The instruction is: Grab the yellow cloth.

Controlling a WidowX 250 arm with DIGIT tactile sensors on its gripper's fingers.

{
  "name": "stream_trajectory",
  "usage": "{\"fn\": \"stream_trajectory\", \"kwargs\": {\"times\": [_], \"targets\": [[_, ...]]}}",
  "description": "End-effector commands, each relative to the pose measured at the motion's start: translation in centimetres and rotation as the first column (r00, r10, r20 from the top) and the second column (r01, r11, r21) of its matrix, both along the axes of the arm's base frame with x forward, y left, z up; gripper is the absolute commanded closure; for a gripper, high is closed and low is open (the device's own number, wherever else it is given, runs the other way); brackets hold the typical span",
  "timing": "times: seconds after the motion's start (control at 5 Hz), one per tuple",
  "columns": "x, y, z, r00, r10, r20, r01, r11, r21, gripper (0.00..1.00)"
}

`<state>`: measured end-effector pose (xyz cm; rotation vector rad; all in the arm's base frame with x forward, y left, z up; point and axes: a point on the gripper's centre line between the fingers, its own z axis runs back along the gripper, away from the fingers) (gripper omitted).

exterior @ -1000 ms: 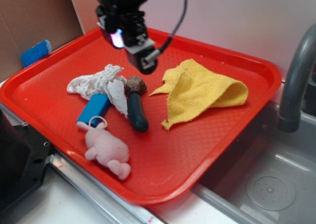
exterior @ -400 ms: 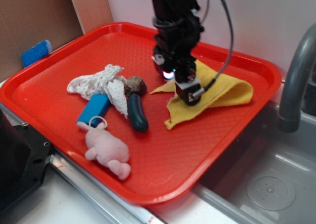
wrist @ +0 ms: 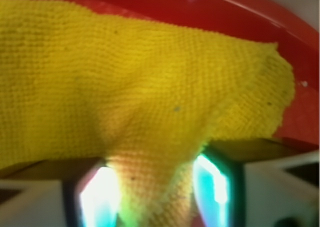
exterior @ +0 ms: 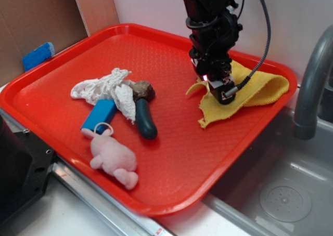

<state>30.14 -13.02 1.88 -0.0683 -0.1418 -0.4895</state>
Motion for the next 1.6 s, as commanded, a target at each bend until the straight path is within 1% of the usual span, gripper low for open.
{"fn": "stream_trajectory", "kwargs": {"times": [0.0,0.2,0.4,0.6,0.8,1.0,1.2,1.4], "targets": [[-6.4,1.1,3.0,0.997,0.064,-0.041,-0.063,0.998,0.022,1.0],[-7.9,2.9,4.1,0.987,0.148,-0.054,-0.147,0.989,0.015,1.0],[-10.3,6.5,6.5,0.939,0.337,-0.07,-0.336,0.941,0.025,1.0],[-11.6,10.7,10.7,0.823,0.561,-0.085,-0.556,0.827,0.083,1.0],[-10.4,15.3,14.6,0.687,0.726,-0.036,-0.724,0.688,0.059,1.0],[-7.2,15.4,17.7,0.696,0.717,0.029,-0.716,0.692,0.092,1.0],[-5.7,13.2,20.7,0.749,0.655,0.105,-0.663,0.742,0.1,1.0],[-6.1,12.1,19.9,0.776,0.622,0.104,-0.631,0.765,0.128,1.0]]}}
